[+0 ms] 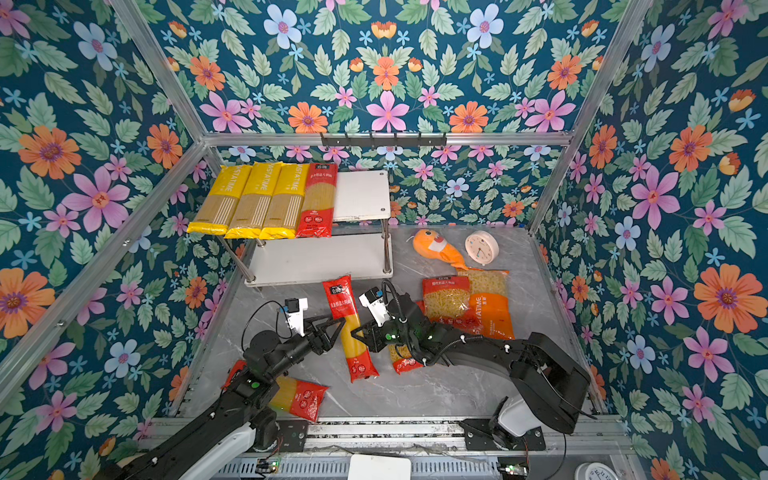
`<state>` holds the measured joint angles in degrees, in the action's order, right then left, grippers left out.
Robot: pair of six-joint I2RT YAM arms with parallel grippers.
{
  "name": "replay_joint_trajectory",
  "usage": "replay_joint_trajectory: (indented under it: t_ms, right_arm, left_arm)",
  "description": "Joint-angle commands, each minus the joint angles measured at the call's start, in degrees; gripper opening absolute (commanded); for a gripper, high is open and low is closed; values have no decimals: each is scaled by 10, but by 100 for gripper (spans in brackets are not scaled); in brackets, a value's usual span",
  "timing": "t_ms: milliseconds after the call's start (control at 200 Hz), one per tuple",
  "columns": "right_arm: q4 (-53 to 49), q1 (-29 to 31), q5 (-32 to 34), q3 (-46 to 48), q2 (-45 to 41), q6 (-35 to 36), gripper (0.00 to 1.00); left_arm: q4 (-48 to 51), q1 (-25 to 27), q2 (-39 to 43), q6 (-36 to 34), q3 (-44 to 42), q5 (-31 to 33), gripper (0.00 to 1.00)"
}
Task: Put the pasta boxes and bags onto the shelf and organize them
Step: 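Lift the upright spaghetti pack with both grippers above the table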
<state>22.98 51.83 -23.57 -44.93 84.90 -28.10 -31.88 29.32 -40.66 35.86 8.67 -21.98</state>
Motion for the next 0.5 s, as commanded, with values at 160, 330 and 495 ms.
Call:
replay_joint_trajectory:
  t_ms: [160, 330, 495]
  right_arm:
    - [94, 1, -22, -4, -5, 32, 0]
    - [95, -3, -43, -1, -13, 50, 0]
    - [88, -13, -84, -8, -19, 59, 0]
  left_arm:
    - [-47, 21, -25, -35, 8, 12, 76]
    - [-68, 35, -38, -66, 9, 15, 77]
    - [-101, 47, -50, -77, 6, 6, 76]
